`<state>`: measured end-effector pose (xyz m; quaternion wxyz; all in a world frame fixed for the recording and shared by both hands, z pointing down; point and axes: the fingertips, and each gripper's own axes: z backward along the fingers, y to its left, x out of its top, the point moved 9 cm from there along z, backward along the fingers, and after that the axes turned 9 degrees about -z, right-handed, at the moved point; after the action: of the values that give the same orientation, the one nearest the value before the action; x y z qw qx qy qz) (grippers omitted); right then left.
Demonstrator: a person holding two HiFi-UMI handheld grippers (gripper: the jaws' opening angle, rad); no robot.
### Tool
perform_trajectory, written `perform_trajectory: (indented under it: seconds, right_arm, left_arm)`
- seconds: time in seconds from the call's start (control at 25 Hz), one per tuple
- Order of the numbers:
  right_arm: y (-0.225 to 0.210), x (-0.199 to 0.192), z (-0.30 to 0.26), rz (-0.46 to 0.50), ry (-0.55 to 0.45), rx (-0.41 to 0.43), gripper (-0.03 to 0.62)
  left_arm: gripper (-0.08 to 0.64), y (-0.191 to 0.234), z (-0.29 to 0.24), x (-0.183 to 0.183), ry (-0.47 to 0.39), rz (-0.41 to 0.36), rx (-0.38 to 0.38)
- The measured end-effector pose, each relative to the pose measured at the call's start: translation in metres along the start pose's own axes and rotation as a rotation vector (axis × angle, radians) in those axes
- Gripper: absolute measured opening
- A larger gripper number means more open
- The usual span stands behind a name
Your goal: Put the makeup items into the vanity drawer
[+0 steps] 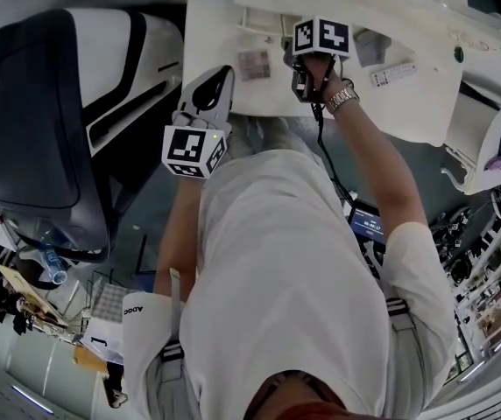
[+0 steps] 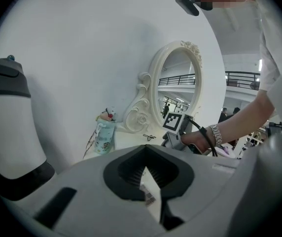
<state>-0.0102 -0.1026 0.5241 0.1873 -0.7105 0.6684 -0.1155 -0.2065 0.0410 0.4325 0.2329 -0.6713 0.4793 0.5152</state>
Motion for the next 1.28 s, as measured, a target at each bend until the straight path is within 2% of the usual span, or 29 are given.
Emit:
perform_trajectory:
  seconds: [0.24, 0.28, 0.36, 0.4, 0.44, 0.48, 0.52, 0.64, 0.72, 0.76, 0.84, 0.92, 1.16, 1.28]
  right_arm:
    - [0.000, 0.008, 0.001, 0.032, -0.123, 0.016, 0.038]
    - [0.001, 0.007, 0.002, 0.040, -0.129, 0.028, 0.070]
    - [0.004, 0.006, 0.002, 0.055, -0.151, 0.068, 0.206]
    - [0.005, 0.006, 0.002, 0.055, -0.174, 0.084, 0.221]
    - [0.005, 0.006, 0.005, 0.050, -0.208, 0.085, 0.219]
    - [0.003, 0.006, 0.008, 0.040, -0.250, 0.070, 0.190]
    - [0.001, 0.006, 0.012, 0.031, -0.295, 0.046, 0.160]
    - [-0.007, 0.000, 0.023, 0.010, -0.397, -0.023, 0.128]
    - [-0.014, -0.004, 0.027, -0.006, -0.413, -0.051, 0.092]
    - [-0.017, -0.006, 0.027, -0.014, -0.409, -0.049, 0.101]
    - [-0.020, -0.009, 0.027, -0.029, -0.401, -0.020, 0.161]
    - [-0.023, -0.014, 0.029, -0.046, -0.409, -0.008, 0.180]
    - [-0.040, -0.029, 0.036, -0.066, -0.447, -0.109, 0.097]
    - [-0.056, -0.036, 0.047, -0.101, -0.474, -0.115, 0.104]
  left_arm:
    - [0.006, -0.002, -0.004, 0.000, 0.009, -0.002, -0.014]
    - [0.006, -0.002, -0.004, -0.001, 0.011, -0.004, -0.017]
    - [0.006, -0.002, -0.003, -0.003, 0.015, -0.005, -0.022]
    - [0.006, -0.001, -0.003, -0.004, 0.017, -0.005, -0.024]
    - [0.006, -0.001, -0.002, -0.004, 0.018, -0.006, -0.025]
    - [0.006, 0.000, -0.002, -0.004, 0.017, -0.007, -0.027]
    - [0.006, 0.001, -0.002, -0.004, 0.016, -0.008, -0.028]
    - [0.006, 0.003, 0.000, -0.005, 0.014, -0.009, -0.030]
    - [0.006, 0.004, 0.002, -0.006, 0.013, -0.008, -0.033]
    - [0.006, 0.004, 0.002, -0.006, 0.012, -0.008, -0.035]
    - [0.006, 0.003, 0.003, -0.007, 0.011, -0.008, -0.042]
    - [0.006, 0.002, 0.004, -0.008, 0.012, -0.010, -0.051]
    - [0.006, -0.001, 0.004, -0.011, 0.015, -0.020, -0.085]
    - [0.006, -0.005, 0.002, -0.012, 0.020, -0.022, -0.110]
